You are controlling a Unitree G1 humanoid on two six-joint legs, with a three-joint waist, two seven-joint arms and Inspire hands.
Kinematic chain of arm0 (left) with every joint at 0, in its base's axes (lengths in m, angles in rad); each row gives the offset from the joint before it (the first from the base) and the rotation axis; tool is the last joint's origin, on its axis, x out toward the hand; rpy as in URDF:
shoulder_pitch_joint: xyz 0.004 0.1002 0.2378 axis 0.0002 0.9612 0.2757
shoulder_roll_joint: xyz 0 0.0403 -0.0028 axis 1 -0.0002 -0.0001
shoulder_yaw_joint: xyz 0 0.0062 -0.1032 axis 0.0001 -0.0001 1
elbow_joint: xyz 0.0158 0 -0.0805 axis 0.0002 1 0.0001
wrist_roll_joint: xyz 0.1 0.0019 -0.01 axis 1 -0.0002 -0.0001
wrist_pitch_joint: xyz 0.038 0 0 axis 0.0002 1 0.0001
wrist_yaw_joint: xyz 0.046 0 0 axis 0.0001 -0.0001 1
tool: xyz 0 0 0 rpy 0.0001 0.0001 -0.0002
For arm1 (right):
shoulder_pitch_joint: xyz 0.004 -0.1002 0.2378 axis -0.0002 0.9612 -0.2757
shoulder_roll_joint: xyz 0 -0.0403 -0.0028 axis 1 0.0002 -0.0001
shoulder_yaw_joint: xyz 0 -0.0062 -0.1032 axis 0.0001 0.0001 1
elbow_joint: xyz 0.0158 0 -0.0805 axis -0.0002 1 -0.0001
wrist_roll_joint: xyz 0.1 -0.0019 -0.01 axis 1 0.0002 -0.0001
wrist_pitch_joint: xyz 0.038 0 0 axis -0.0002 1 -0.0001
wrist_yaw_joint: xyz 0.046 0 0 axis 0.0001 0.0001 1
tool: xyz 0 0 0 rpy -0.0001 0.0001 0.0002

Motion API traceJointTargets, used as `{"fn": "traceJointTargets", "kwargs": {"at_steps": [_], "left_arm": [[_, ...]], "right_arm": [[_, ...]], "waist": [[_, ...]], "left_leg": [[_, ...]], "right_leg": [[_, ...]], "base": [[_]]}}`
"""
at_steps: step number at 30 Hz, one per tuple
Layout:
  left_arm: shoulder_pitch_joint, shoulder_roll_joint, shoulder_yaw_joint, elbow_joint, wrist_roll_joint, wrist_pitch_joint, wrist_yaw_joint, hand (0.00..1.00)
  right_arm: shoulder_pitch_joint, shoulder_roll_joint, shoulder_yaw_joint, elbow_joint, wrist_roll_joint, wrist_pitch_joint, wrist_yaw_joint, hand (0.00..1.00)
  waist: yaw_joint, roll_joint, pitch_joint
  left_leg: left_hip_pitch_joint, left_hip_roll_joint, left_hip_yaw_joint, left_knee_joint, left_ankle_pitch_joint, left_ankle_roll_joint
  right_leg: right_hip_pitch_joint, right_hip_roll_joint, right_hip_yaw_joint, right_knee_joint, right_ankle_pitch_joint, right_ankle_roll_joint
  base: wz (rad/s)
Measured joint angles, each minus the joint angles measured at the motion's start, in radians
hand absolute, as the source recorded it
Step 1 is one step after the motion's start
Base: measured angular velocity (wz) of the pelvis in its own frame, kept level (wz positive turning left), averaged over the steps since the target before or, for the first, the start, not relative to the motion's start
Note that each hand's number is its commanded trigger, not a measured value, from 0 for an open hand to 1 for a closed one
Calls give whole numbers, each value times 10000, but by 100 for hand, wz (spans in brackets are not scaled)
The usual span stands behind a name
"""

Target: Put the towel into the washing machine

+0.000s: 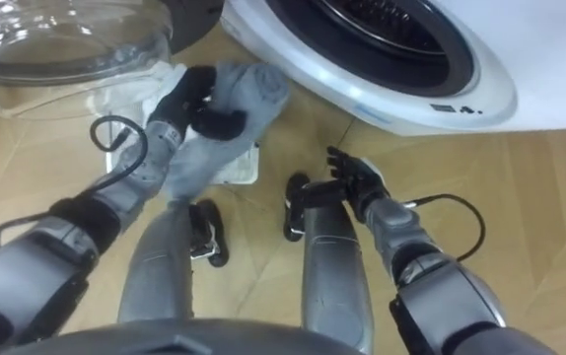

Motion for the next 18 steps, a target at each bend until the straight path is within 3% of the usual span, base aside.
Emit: {"fn": "traceJointTargets", "kwargs": {"at_steps": [5, 12, 18], "left_arm": [[389, -30, -382, -822, -2751, 45, -1407, 100], [799, -190, -544, -1032, -5728, 155, -2836, 100], [967, -239, -618, -1031, -7576, 579, -3270, 100]], "right_arm": [[68, 34, -86, -171, -111, 13, -3, 0], [298, 405, -94, -498, -102, 232, 25, 0], [322, 469, -203, -608, -85, 369, 49, 0]], "waist": [[8, -84, -40], [33, -432, -265], [57, -432, -265]], "left_leg": [[-47, 25, -30, 30, 5, 5], [257, 68, -87, -125, 80, -57], [325, 37, -272, -153, 113, -65]], "right_leg": [[33, -38, -140, -33, 1, 0], [459, 86, -298, -313, 66, -37], [671, 88, -480, -422, 93, -42]], "base": [[4], [1], [7]]}}
